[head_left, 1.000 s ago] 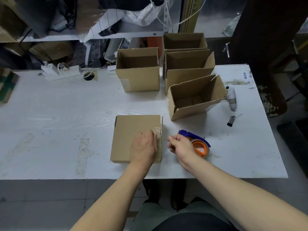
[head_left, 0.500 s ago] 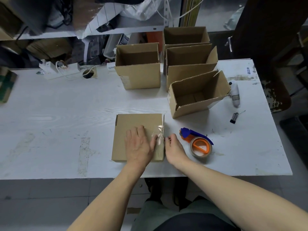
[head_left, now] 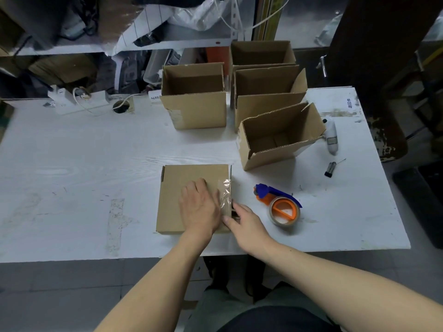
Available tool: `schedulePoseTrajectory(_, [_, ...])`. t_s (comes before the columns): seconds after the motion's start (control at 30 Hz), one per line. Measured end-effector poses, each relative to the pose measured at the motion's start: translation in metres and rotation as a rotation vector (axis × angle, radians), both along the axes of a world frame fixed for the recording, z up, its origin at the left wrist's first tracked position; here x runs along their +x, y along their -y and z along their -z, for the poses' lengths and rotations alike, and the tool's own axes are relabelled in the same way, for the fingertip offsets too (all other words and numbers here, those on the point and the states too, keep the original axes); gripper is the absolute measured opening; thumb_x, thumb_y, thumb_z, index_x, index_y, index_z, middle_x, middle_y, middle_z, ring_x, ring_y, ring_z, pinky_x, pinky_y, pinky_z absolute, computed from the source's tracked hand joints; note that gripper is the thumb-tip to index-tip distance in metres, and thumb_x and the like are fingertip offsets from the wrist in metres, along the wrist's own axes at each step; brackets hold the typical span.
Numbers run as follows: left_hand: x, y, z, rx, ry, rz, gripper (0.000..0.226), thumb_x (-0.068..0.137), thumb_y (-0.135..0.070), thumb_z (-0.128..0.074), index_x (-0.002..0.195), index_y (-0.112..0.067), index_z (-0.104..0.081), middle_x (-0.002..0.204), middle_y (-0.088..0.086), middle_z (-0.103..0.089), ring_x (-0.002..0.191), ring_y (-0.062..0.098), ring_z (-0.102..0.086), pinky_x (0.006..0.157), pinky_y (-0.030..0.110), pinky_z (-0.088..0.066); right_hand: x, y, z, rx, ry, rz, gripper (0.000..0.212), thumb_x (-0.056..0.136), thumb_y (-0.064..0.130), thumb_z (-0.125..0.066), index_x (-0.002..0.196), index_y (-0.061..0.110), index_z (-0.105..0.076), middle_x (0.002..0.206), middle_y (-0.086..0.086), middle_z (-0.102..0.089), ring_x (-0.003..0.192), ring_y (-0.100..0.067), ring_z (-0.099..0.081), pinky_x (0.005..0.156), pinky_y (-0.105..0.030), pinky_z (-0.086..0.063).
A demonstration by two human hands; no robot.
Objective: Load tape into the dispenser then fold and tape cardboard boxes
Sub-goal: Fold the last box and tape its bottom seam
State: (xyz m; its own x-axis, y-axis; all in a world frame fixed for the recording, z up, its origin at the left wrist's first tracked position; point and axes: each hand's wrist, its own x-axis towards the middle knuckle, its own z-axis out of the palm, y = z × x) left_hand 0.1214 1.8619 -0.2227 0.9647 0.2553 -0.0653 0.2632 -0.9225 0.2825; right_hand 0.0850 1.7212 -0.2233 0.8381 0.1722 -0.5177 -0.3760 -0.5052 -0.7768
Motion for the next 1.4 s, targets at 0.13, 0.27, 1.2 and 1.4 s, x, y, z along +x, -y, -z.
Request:
schedulePoseTrajectory(0.13, [-0.001,0.000,-0.002,-0.031,-0.025,-0.041,0.061,0.087,-0.068,-0.064,0.108,-0.011,-0.059,0.102,0.011,-0.058,0.097,0.035,-0.053,0.084,0.047,-0.044,0.007,0.003,-0.006,0.066,-0.048,0.102,0.031,0.090,0.026,-0.077,0.117,0.035,-0.066,0.110,0.010,-0.069,0.105,-0.012,-0.070,0.100,-0.037,-0.055])
schedulePoseTrajectory(0.27, [-0.001,-0.006,-0.003,-0.083,-0.088,0.030,0.057,0.091,-0.058,-0.067,0.120,-0.010,-0.058,0.113,0.014,-0.056,0.106,0.037,-0.051,0.090,0.046,-0.041,0.012,0.004,-0.004,0.029,-0.015,0.013,0.053,0.091,0.031,-0.074,0.141,0.042,-0.060,0.123,0.005,-0.067,0.109,-0.009,-0.068,0.104,-0.035,-0.054])
schedulePoseTrajectory(1.2, [-0.007,-0.028,-0.002,-0.184,0.066,0.216,0.049,0.089,-0.048,-0.075,0.130,-0.024,-0.065,0.130,0.002,-0.055,0.109,0.030,-0.045,0.094,0.044,-0.044,0.071,0.117,-0.003,-0.922,0.100,-0.425,0.044,0.091,0.018,-0.063,0.134,0.016,-0.054,0.130,-0.007,-0.054,0.119,-0.028,-0.048,0.098,-0.036,-0.047])
schedulePoseTrajectory(1.4, [-0.006,-0.026,-0.006,-0.193,0.026,0.196,0.048,0.090,-0.048,-0.074,0.131,-0.024,-0.065,0.132,0.001,-0.055,0.114,0.028,-0.042,0.098,0.042,-0.042,0.080,0.128,-0.005,-0.711,-0.030,-0.292,0.027,0.083,0.028,-0.077,0.101,0.017,-0.060,0.101,-0.003,-0.065,0.088,-0.022,-0.062,0.074,-0.035,-0.054])
